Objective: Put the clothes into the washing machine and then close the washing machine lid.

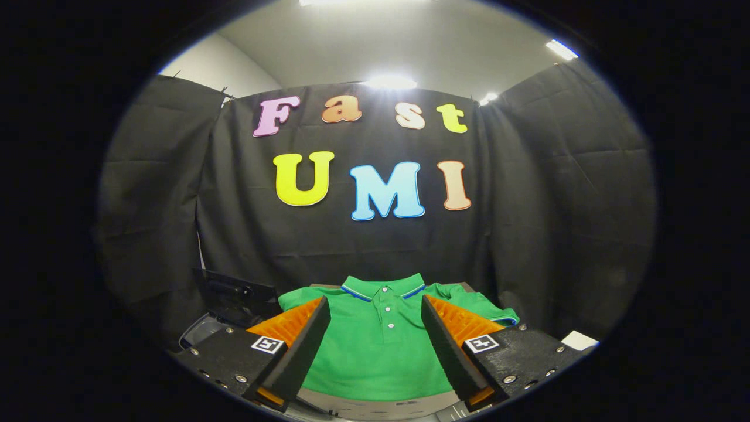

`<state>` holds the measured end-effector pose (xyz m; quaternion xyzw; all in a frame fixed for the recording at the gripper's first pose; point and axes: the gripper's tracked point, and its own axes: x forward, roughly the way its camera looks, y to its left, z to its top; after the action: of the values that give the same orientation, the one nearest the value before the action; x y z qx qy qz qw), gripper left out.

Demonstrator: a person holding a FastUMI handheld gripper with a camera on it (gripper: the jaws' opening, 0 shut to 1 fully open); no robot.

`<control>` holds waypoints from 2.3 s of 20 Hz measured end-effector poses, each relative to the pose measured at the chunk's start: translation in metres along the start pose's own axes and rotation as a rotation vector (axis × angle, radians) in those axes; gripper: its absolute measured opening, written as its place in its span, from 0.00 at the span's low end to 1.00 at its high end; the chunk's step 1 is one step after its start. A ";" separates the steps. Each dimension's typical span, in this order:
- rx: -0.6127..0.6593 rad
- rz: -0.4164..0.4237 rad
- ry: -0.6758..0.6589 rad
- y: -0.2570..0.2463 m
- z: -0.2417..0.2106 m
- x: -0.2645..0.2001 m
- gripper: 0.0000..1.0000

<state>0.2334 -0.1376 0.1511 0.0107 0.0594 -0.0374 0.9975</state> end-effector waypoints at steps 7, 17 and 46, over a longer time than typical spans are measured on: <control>-0.031 0.029 0.147 -0.011 -0.017 0.066 0.96; -0.065 0.042 0.367 -0.022 -0.058 0.134 0.96; 0.152 0.248 0.431 0.010 -0.061 0.138 0.00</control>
<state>0.3637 -0.1360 0.0740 0.1004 0.2659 0.0841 0.9551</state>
